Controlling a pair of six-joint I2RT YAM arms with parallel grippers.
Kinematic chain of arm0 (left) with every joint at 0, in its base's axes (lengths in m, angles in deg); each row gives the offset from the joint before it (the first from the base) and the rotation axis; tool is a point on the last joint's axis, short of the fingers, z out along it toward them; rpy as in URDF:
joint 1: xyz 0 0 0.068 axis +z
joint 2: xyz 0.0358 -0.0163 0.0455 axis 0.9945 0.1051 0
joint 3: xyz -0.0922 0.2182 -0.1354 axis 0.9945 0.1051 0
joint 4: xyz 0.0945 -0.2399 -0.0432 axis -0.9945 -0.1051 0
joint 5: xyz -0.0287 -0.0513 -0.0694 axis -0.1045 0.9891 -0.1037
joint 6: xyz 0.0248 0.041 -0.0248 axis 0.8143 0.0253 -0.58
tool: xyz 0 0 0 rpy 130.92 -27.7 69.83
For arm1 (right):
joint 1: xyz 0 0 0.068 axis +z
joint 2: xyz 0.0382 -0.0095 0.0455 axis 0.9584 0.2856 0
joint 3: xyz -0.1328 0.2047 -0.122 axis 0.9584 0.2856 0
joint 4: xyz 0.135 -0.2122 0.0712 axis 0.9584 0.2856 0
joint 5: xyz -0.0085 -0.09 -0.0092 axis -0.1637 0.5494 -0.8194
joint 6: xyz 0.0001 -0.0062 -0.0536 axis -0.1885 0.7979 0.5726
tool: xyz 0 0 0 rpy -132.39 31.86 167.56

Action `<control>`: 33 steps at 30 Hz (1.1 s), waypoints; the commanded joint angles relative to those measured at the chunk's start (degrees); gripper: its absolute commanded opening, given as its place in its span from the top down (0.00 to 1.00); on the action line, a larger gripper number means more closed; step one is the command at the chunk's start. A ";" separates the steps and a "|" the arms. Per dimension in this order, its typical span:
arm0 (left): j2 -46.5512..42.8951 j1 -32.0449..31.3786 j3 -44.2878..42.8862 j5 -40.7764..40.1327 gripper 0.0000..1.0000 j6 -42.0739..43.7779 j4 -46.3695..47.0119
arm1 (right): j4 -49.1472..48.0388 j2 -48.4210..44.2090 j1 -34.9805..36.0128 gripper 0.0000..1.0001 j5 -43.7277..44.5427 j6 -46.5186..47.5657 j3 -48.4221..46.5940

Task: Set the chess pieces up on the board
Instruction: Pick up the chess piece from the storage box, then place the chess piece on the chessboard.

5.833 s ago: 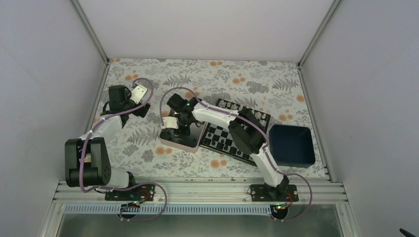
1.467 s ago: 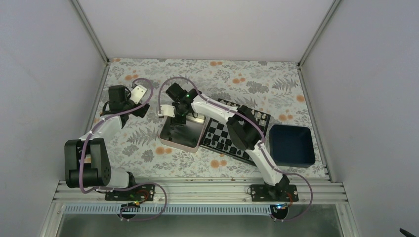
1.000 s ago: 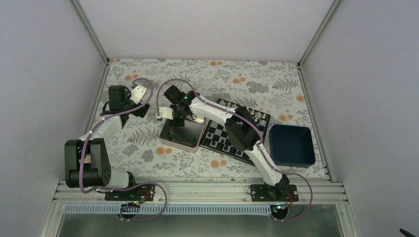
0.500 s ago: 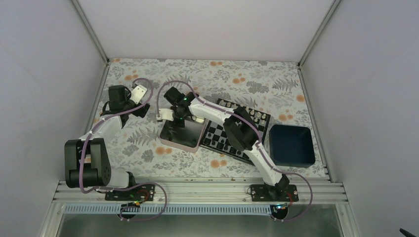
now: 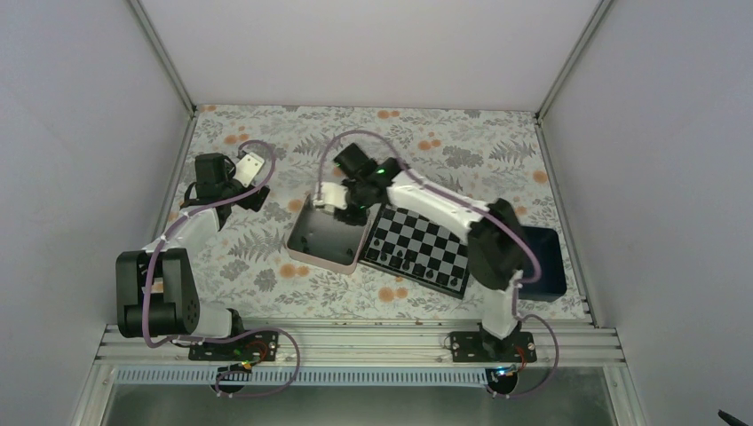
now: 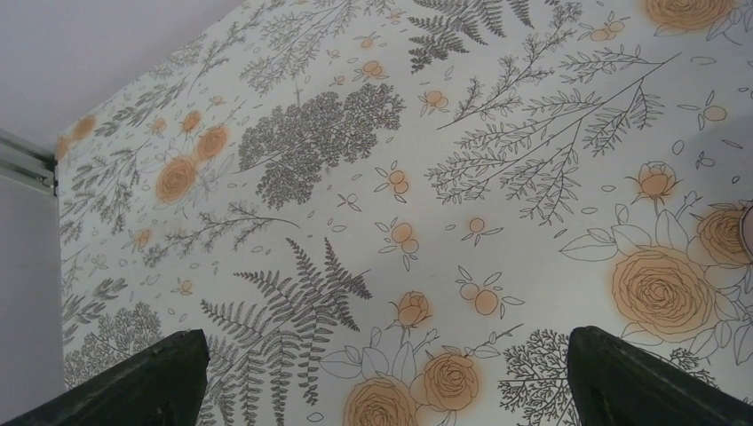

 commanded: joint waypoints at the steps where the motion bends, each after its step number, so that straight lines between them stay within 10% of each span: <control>1: -0.75 0.34 -0.71 -0.93 0.00 0.07 0.66 | -0.98 -11.90 -5.82 0.96 0.34 -2.14 9.24; 14: 1.47 0.34 -1.13 -2.95 0.00 -0.50 2.01 | -6.11 -36.40 -21.31 0.96 -0.93 2.82 40.77; 33: 2.84 0.28 -0.72 -6.24 0.00 0.40 1.65 | -9.74 -36.61 -24.08 0.94 -4.16 6.89 53.44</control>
